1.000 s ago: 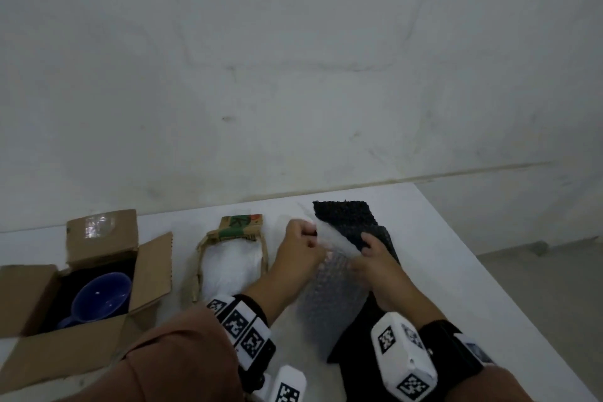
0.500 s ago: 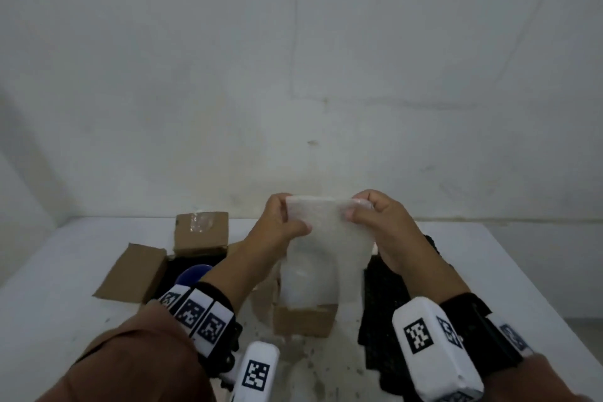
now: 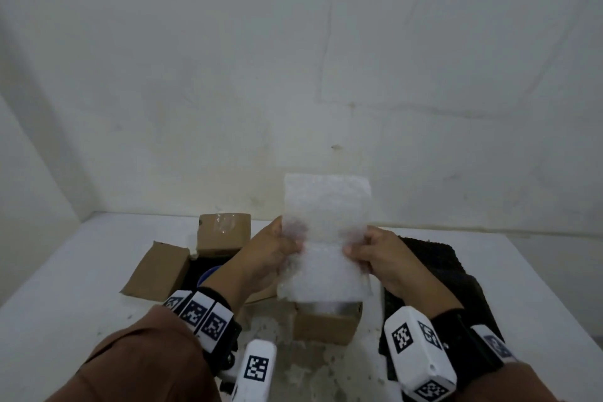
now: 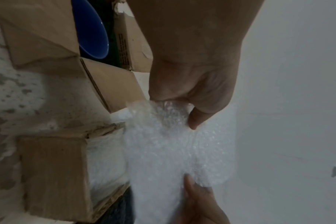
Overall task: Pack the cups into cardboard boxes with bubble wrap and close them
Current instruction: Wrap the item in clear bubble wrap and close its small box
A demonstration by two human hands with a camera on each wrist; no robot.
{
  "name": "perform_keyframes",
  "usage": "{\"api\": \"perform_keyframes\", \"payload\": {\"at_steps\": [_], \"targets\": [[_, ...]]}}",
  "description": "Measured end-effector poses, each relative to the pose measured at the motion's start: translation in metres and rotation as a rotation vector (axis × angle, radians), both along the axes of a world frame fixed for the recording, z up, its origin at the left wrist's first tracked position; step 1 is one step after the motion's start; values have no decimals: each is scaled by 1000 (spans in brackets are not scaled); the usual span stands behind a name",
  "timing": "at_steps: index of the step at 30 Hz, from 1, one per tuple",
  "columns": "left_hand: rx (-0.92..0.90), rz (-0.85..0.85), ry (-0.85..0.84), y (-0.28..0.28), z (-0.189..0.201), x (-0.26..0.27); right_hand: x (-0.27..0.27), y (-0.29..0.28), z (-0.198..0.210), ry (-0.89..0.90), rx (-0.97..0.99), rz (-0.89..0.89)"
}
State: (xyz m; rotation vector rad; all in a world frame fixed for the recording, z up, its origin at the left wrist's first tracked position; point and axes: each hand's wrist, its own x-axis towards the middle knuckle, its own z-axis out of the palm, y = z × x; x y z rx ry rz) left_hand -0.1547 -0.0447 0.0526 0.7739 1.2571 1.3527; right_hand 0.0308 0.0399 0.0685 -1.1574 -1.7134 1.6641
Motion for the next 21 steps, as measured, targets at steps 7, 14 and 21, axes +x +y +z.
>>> {"api": "perform_keyframes", "payload": {"at_steps": [7, 14, 21], "targets": [[-135, 20, -227, 5, -11, -9, 12, 16, -11, 145, -287, -85], [-270, -92, 661, 24, -29, -1, 3, 31, -47, -113, -55, -129], [-214, -155, 1195, 35, -54, 16, -12, 39, -77, -692, 455, 128]]}}
